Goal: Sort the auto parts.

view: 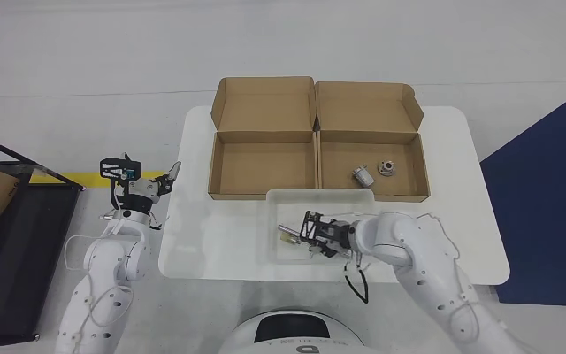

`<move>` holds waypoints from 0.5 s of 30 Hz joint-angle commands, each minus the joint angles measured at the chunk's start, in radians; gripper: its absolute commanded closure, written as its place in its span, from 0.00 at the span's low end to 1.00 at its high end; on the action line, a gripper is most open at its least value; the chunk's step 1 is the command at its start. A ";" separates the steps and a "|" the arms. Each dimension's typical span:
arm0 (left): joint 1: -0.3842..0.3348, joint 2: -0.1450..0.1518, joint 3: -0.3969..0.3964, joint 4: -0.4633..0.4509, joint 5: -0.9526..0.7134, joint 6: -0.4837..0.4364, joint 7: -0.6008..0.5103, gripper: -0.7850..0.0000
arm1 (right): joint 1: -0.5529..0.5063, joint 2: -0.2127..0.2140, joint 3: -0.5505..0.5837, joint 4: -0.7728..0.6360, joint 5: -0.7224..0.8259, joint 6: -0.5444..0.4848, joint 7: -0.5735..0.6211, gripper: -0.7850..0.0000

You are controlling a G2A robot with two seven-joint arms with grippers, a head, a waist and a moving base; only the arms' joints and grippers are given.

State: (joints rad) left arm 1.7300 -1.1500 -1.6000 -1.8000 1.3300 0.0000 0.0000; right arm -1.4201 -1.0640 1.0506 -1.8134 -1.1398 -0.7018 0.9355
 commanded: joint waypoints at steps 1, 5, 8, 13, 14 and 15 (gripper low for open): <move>0.000 0.000 0.000 0.000 0.000 0.000 0.000 0.00 | 0.008 -0.001 -0.015 0.007 -0.007 0.005 0.009 0.58; 0.000 0.000 0.000 0.000 0.000 0.000 0.000 0.00 | 0.025 -0.003 -0.044 0.024 -0.028 0.027 0.030 0.64; 0.000 0.000 0.000 0.000 0.000 0.000 0.000 0.00 | 0.043 -0.007 -0.066 0.039 -0.048 0.063 0.049 0.67; 0.000 0.000 0.000 0.000 0.000 0.000 0.000 0.00 | 0.068 -0.013 -0.099 0.060 -0.065 0.096 0.075 0.70; 0.000 0.000 0.000 0.000 0.000 0.000 0.000 0.00 | 0.072 -0.014 -0.104 0.063 -0.072 0.106 0.083 0.71; 0.000 0.000 0.000 0.000 0.000 0.000 0.000 0.00 | 0.075 -0.015 -0.110 0.064 -0.076 0.114 0.087 0.71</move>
State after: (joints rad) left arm 1.7300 -1.1500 -1.6000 -1.8000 1.3300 0.0000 0.0000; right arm -1.3489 -1.0776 0.9466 -1.7512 -1.2106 -0.5974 1.0169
